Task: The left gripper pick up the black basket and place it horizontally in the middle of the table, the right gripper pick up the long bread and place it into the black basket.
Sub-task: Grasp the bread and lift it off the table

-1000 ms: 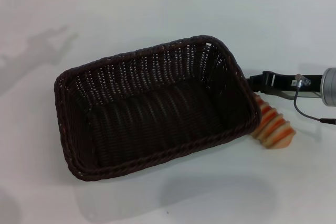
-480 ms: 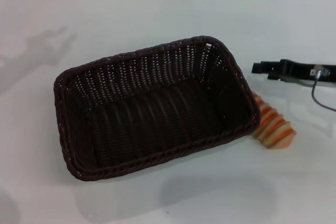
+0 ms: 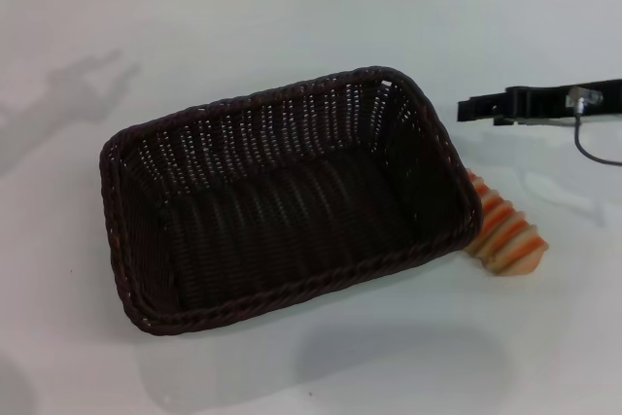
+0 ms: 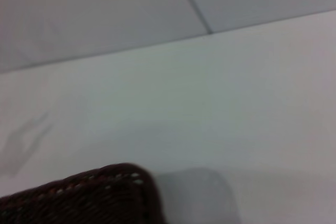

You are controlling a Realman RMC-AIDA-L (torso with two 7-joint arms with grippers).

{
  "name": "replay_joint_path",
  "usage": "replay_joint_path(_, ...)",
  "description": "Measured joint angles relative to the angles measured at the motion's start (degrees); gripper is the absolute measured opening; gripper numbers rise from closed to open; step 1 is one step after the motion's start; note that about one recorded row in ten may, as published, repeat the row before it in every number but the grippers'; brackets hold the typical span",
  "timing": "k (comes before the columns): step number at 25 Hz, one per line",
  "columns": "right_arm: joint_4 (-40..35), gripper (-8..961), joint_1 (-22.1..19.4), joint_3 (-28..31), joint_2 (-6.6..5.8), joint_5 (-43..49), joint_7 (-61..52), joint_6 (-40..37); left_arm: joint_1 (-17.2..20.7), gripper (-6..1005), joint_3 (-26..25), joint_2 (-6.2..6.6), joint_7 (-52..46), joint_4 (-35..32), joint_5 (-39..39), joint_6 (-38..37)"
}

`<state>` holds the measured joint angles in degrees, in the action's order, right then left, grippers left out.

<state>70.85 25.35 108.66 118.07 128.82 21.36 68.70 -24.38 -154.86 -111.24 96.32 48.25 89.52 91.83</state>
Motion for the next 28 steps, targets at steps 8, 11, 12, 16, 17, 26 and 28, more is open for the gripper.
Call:
replay_joint_path(8, 3.4, 606, 3.2, 0.0, -0.08, 5.7, -4.0, 10.4, 0.6, 359, 0.0, -0.04, -0.1, 0.2, -1.1, 0.3)
replay_joint_path(11, 4.3, 606, 3.4, 0.3, -0.12, 8.2, -4.5, 12.5, 0.8, 360, 0.0, -0.03, 0.0, 0.2, -1.4, 0.3)
replay_joint_path(12, 4.4, 606, 3.5, 0.4, -0.17, 8.5, -4.5, 13.0, 0.9, 360, 0.0, -0.03, 0.1, 0.2, -1.5, 0.3)
replay_joint_path(16, 4.6, 606, 4.1, 1.0, -0.52, 10.3, -4.6, 14.9, 0.9, 360, 0.0, -0.03, 0.3, 0.2, -1.6, 0.3)
replay_joint_path(17, 4.5, 607, 4.3, 1.2, -0.62, 10.8, -4.5, 15.4, 0.9, 360, 0.0, -0.03, 0.3, 0.2, -1.6, 0.3)
replay_joint_path(26, 3.9, 591, 4.9, 1.8, -1.18, 11.2, -2.1, 18.6, 1.0, 360, 0.0, -0.59, 0.3, 0.2, -2.0, 0.3)
replay_joint_path(28, 3.9, 586, 4.9, 1.5, -1.18, 11.2, -1.8, 19.0, 1.1, 360, 0.0, -0.61, 0.3, 0.2, -2.1, 0.3)
